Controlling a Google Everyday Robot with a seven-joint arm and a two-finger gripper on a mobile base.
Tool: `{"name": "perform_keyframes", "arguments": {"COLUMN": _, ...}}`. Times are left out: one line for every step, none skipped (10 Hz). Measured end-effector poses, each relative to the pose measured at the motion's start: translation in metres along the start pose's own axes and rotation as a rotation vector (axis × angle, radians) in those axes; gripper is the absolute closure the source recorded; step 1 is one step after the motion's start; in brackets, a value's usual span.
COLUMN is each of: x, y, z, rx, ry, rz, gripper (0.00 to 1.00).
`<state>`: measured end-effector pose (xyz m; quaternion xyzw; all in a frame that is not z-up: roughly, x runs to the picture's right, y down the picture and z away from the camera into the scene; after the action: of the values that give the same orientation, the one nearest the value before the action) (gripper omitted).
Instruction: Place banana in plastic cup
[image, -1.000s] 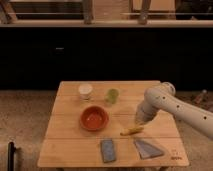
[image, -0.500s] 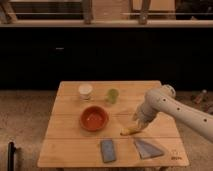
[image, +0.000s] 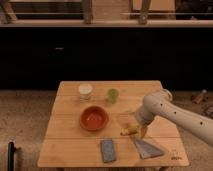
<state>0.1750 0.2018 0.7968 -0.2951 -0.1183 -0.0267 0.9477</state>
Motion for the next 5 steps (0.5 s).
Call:
{"name": "perform_keyframes", "arguments": {"x": 0.004, "y": 0.001, "z": 0.006, "rx": 0.012, "ry": 0.011, "rz": 0.018, "gripper": 0.20}}
{"name": "perform_keyframes", "arguments": {"x": 0.005, "y": 0.000, "z": 0.011, "rx": 0.016, "ry": 0.017, "rz": 0.026, "gripper": 0.20}}
{"name": "perform_keyframes", "arguments": {"x": 0.005, "y": 0.000, "z": 0.015, "rx": 0.017, "ry": 0.021, "rz": 0.027, "gripper": 0.20}}
{"name": "perform_keyframes", "arguments": {"x": 0.006, "y": -0.002, "z": 0.019, "rx": 0.014, "ry": 0.023, "rz": 0.028, "gripper": 0.20}}
{"name": "perform_keyframes", "arguments": {"x": 0.007, "y": -0.004, "z": 0.023, "rx": 0.012, "ry": 0.025, "rz": 0.028, "gripper": 0.20}}
